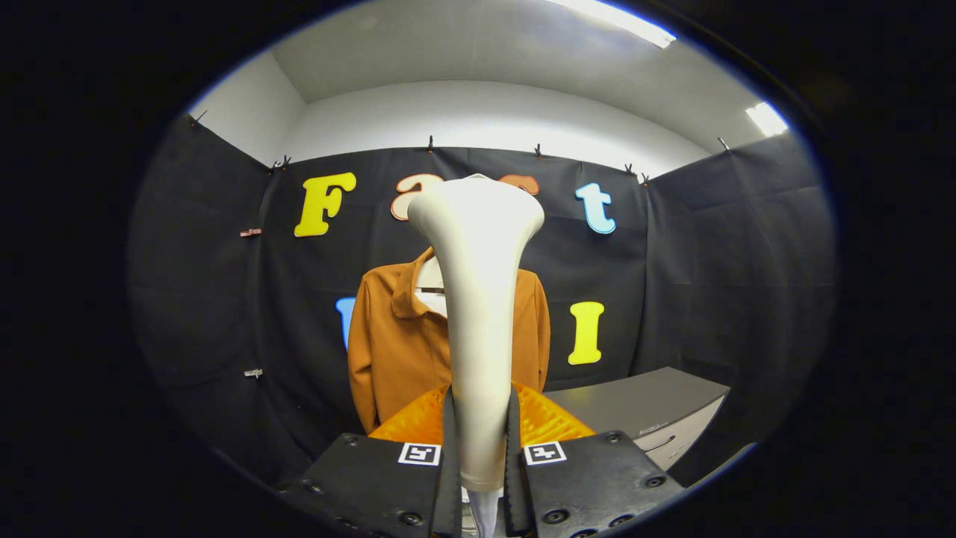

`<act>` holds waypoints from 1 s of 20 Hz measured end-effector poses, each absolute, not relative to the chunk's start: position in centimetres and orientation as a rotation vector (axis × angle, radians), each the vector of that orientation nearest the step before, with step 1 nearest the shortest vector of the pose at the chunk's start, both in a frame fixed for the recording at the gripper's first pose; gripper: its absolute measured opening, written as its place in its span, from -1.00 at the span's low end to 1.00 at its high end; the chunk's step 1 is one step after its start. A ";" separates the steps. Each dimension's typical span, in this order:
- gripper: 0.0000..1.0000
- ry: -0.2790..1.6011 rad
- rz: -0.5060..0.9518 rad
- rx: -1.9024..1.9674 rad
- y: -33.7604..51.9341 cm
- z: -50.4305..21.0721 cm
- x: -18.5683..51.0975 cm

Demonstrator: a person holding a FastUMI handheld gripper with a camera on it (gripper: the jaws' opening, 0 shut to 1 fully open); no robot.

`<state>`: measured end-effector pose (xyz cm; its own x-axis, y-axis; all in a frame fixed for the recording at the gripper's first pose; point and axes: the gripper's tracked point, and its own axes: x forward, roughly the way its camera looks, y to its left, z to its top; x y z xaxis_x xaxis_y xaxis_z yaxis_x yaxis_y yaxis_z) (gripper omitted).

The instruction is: Iron the clothes twice with a garment steamer, once on the left side and once on the right side.

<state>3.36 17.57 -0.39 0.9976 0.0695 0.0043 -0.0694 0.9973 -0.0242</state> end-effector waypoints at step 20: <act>-0.49 0.010 0.090 -0.015 18.7 0.2 2.9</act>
<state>2.88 18.68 0.23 0.9959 0.0896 -0.0102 -0.0898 0.9959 -0.0149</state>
